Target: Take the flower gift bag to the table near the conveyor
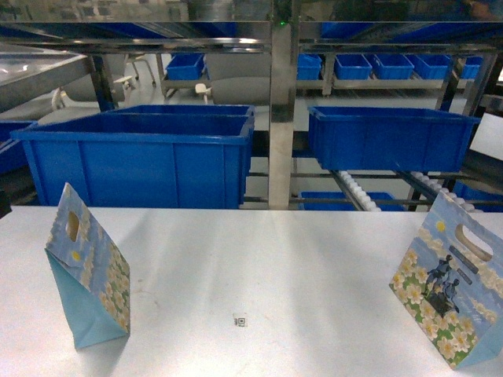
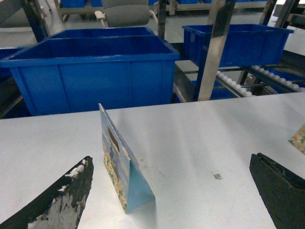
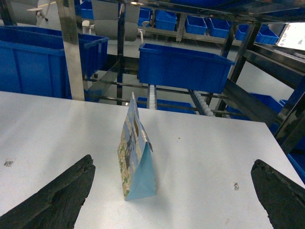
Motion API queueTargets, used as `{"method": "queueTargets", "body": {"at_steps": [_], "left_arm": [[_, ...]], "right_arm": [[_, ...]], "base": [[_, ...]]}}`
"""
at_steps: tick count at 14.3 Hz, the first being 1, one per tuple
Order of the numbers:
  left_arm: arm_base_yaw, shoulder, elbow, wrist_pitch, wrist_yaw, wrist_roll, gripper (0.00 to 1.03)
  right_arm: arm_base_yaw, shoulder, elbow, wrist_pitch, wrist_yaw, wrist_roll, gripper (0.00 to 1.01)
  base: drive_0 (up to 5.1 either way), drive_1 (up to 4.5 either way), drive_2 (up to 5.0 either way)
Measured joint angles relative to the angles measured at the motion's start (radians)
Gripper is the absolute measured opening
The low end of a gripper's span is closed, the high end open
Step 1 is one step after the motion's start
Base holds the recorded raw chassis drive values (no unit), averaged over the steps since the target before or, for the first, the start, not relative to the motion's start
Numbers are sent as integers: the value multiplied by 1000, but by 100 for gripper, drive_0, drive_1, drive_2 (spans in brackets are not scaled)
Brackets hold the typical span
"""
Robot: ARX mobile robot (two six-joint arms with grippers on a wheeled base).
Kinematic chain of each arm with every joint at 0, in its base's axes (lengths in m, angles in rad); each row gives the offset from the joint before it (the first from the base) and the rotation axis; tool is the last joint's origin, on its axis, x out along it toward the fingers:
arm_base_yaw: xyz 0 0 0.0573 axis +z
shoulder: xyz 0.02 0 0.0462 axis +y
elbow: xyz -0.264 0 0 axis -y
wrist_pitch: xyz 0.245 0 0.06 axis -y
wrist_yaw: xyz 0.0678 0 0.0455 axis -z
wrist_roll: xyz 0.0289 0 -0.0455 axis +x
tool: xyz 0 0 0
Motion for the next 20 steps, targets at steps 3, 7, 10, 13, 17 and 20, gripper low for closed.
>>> {"method": "queueTargets", "body": {"at_steps": [3,7,10,13,17,20], "left_arm": [[-24,-180,-11,-183,-60,-6,98],[-60,-266,-23,-229,-125,-58,98],[29,-377,-148,28,-122,32,67],[124,-544,-186,-131,-22,54,25],[338,-601,-198,-137,175,56,2],[329,-628,-229,-136,183,57,2]], "right_arm": [[0,0,0,0,0,0,98],[0,0,0,0,0,0,98],[-100,-101,-69,140,-98,28,64],[-292,-114,-69,120,-266,31,21],[-281,-114,-69,119,-288,31,2],[-281,-114,-69,119,-289,31,2]], "base": [[0,0,0],[0,0,0],[0,0,0],[0,0,0],[0,0,0],[0,0,0]]}}
